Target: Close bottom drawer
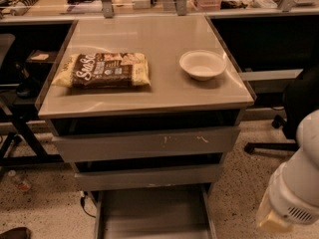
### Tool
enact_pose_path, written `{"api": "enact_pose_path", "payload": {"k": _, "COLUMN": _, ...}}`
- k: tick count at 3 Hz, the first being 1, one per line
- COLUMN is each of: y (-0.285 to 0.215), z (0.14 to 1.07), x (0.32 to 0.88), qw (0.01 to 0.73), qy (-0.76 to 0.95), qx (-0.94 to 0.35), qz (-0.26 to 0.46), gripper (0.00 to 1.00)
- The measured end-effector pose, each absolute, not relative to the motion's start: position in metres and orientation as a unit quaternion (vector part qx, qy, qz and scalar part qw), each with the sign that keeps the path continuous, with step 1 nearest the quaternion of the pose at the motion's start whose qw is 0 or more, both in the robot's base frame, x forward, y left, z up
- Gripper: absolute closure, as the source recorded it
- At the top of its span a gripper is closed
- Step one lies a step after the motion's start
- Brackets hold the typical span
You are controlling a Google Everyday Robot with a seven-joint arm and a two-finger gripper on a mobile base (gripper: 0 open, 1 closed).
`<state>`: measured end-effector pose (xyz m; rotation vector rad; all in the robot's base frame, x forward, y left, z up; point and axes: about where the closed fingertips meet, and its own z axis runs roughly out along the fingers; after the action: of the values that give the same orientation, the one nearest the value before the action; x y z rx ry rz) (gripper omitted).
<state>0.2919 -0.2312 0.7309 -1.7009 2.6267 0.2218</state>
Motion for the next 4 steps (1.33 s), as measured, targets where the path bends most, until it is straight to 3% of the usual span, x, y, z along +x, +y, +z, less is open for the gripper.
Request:
{"api": "enact_pose_path", "payload": {"k": 1, "y": -0.214, "z": 0.652, "x": 0.256, "qw": -0.046, "qy": 0.839, "qx": -0.531, "qz": 0.110, "gripper": 1.00}}
{"api": "enact_pose_path", "payload": {"k": 3, "y": -0.216, "z": 0.642, "x": 0.242, "qw": -0.059, "qy": 0.840, "qx": -0.528, "qz": 0.115, "gripper": 1.00}}
{"api": "enact_pose_path", "payload": {"k": 4, "y": -0.213, "z": 0.591, "x": 0.232, "qw": -0.078, "qy": 0.846, "qx": -0.508, "qz": 0.141, "gripper": 1.00}}
